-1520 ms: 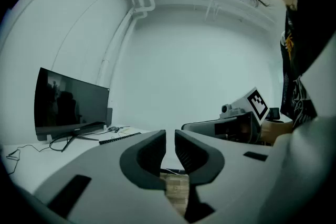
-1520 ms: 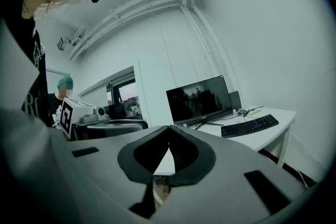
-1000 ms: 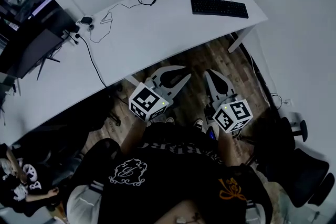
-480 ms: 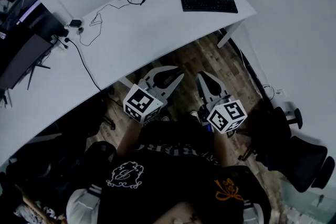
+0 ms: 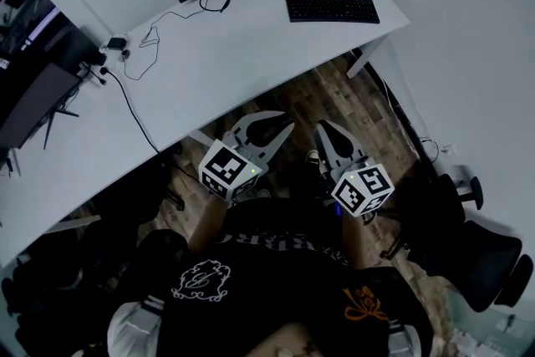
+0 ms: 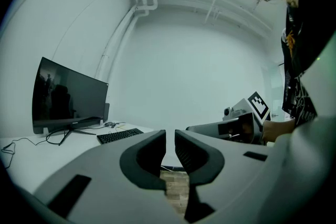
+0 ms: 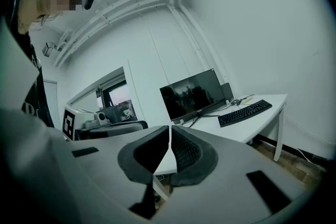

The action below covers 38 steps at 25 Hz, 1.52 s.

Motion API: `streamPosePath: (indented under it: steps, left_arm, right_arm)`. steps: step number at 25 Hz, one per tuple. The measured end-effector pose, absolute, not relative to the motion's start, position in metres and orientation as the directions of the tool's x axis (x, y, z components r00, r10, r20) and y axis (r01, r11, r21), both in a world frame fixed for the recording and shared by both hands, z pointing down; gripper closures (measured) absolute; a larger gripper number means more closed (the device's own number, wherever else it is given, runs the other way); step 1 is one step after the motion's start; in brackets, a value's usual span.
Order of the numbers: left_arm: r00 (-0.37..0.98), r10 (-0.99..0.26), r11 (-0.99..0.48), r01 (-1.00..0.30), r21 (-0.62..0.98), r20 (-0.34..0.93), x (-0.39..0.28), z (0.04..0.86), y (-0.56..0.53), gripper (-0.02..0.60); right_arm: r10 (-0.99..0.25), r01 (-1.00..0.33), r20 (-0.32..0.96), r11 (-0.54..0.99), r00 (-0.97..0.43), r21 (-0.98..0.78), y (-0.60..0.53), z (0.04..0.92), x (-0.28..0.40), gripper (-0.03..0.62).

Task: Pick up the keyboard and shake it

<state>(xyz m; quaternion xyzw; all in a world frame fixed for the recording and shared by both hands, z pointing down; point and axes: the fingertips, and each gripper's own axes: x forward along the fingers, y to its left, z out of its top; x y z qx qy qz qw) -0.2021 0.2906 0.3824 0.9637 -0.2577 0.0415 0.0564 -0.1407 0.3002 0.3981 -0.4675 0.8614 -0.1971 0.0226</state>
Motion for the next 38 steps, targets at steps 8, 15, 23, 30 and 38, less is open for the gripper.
streamPosePath:
  steps: [8,15,23,30,38]
  left_arm:
    - [0.831,-0.538,-0.83,-0.551,0.086,0.14,-0.164,0.39,0.23,0.515]
    - [0.805,-0.577,-0.803,-0.59,0.085,0.139,-0.085,0.381,0.154,0.515]
    - [0.791,-0.597,-0.787,-0.61,0.094,0.134,0.0,0.377,0.092,0.515]
    - [0.766,-0.615,-0.77,-0.635,0.066,0.185,0.047,0.384,0.071,0.515]
    - [0.685,-0.695,-0.682,-0.724,0.104,0.216,0.033,0.393,0.055,0.515]
  right_arm:
    - [-0.79,-0.766,0.138,0.511,-0.597,-0.389,0.236,0.408,-0.095,0.585]
    - [-0.768,-0.749,0.137,0.542,-0.626,-0.38,0.162,0.396,-0.014,0.585]
    - [-0.758,-0.731,0.125,0.552,-0.641,-0.402,0.096,0.395,0.079,0.585]
    - [-0.756,-0.71,0.11,0.541,-0.646,-0.452,0.063,0.405,0.137,0.585]
    - [-0.739,-0.68,0.128,0.519,-0.662,-0.518,0.05,0.434,0.151,0.585]
